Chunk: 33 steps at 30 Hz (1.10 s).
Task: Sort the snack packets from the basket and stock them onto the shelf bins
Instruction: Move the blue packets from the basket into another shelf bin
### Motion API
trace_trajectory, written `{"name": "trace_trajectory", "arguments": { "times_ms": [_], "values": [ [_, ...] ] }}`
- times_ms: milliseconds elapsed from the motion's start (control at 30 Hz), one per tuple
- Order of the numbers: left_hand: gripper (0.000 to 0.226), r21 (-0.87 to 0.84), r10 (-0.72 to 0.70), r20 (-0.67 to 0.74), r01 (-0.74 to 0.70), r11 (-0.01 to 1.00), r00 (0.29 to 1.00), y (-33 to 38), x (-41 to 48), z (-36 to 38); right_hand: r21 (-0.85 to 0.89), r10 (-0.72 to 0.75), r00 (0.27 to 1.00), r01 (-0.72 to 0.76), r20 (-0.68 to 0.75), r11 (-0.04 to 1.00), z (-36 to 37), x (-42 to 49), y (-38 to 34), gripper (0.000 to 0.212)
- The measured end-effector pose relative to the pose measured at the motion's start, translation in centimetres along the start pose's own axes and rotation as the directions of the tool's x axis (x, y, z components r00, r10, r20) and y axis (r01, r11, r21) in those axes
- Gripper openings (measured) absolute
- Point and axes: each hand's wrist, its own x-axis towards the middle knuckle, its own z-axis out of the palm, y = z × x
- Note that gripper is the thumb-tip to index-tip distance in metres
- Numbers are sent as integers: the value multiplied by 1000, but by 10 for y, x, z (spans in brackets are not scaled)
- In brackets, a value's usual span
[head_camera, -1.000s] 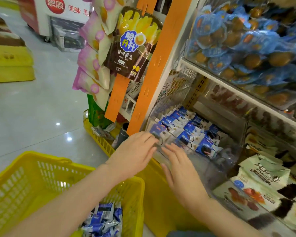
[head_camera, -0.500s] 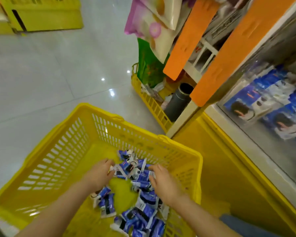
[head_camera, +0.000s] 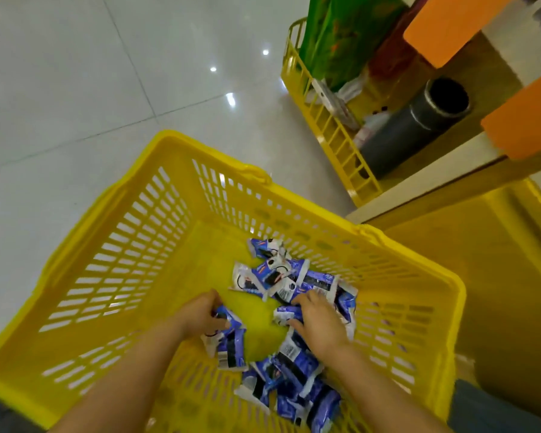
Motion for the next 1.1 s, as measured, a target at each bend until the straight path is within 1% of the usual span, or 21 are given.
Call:
{"name": "trace_trajectory", "arguments": {
  "times_ms": [67,100,200,267,333,400,467,500,533,567,600,633,667,733,800,833,867,933,1000,1067,1100],
  "values": [
    [46,58,-18,63,14,998,998,2,2,6,-51,-37,999,39,39,998,0,3,0,44],
    [43,111,-31,92,21,994,995,3,1,8,-65,-43,998,46,51,997,0,3,0,45],
    [39,250,-55,151,16,968,987,10,-4,8,-67,-32,999,34,25,997,-3,3,-3,45],
    [51,238,-55,134,21,971,989,13,-9,6,-33,-15,1000,14,-23,999,-7,0,-7,47],
    [54,133,-32,80,22,991,996,19,-17,0,72,18,997,-12,-79,997,-13,-6,-11,49],
    [48,-16,-6,21,6,1000,1000,30,-26,-5,191,50,990,-24,-129,981,-23,-15,-16,49],
    [47,-184,9,-38,-16,983,999,44,-38,-6,304,81,981,-24,-177,952,-35,-25,-21,49],
    [50,-260,19,-62,-34,965,998,51,-43,-6,360,108,976,-32,-191,932,-42,-30,-24,49],
    [57,-323,18,-87,-46,945,996,57,-48,-3,417,136,969,-38,-207,908,-49,-35,-27,49],
    [63,-381,15,-117,-59,923,993,63,-53,-1,472,174,961,-54,-214,880,-56,-40,-30,49],
    [64,-456,11,-149,-79,887,989,70,-58,1,527,204,952,-56,-227,848,-62,-44,-33,47],
    [59,-553,1,-175,-99,827,985,76,-63,2,587,230,948,-58,-222,807,-69,-49,-36,44],
    [55,-657,-22,-177,-101,747,984,83,-68,4,660,245,945,-43,-217,750,-76,-56,-40,41],
    [48,-813,-75,-169,-96,575,983,98,-82,6,801,264,947,-11,-185,599,-86,-68,-46,44],
    [44,-900,-93,-144,-91,427,985,112,-97,8,867,272,948,7,-164,498,-97,-83,-50,39],
    [49,-921,-66,-124,-90,378,990,117,-104,9,882,283,945,13,-165,470,-102,-91,-53,40],
    [51,-931,-11,-110,-99,352,994,123,-111,11,893,299,937,29,-181,449,-107,-98,-54,38],
    [40,-934,119,-96,-131,334,988,135,-128,12,901,338,911,75,-237,428,-118,-114,-55,34],
    [34,-938,250,-96,-171,300,964,150,-149,11,904,347,895,126,-281,408,-129,-131,-53,31],
    [38,-925,338,-139,-244,290,931,165,-169,9,919,326,897,178,-299,353,-142,-149,-51,26],
    [44,-912,349,-182,-291,290,919,173,-177,8,935,319,902,197,-291,296,-149,-158,-49,24]
  ]
}}
